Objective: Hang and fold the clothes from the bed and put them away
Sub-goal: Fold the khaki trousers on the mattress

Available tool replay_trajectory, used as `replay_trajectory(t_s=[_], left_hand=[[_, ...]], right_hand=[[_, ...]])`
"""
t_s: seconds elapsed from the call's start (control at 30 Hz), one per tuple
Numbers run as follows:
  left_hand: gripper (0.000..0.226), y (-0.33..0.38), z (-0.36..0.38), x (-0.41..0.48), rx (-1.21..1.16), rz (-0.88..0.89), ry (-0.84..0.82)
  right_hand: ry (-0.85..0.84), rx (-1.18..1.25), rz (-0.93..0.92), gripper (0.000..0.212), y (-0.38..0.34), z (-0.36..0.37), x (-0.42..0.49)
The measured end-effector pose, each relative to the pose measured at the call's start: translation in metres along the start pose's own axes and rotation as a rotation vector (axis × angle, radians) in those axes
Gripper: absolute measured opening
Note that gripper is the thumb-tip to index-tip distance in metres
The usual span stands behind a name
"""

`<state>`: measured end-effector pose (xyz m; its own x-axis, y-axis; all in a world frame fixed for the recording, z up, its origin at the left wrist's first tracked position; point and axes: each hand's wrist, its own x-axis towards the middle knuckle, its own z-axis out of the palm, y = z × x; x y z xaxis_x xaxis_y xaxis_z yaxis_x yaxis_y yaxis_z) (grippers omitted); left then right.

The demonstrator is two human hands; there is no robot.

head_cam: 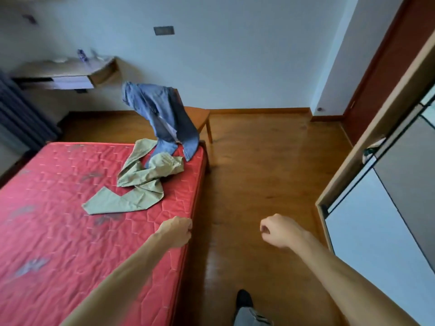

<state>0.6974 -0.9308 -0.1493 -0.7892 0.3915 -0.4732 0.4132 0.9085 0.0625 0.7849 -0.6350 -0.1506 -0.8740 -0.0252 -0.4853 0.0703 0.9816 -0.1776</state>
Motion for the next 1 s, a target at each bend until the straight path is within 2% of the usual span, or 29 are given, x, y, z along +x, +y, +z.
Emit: replay_trajectory(t_s=[0.2,0.37,0.7,1.0], left_hand=[[0.038,-0.069,-0.035,0.043,-0.094,-0.159,0.012],[0.037,-0.114,-0.047,0.067,-0.157,-0.248,0.030],[0.040,-0.252,-0.014,0.150,-0.358,-0.419,0.040],[0.038,-0.361,0.008,0.190,-0.603,-0.570,-0.050]], right_hand=[[-0.056,-0.066,-0.087,0.029,-0.009,-0.054,0.099],[-0.082,-0.131,-0.147,0.029,-0.043,-0.086,0.172],[-0.204,-0.343,-0.303,0.040,-0.166,-0.120,0.330],[-0.296,-0.455,-0.435,0.043,-0.290,-0.180,0.447]])
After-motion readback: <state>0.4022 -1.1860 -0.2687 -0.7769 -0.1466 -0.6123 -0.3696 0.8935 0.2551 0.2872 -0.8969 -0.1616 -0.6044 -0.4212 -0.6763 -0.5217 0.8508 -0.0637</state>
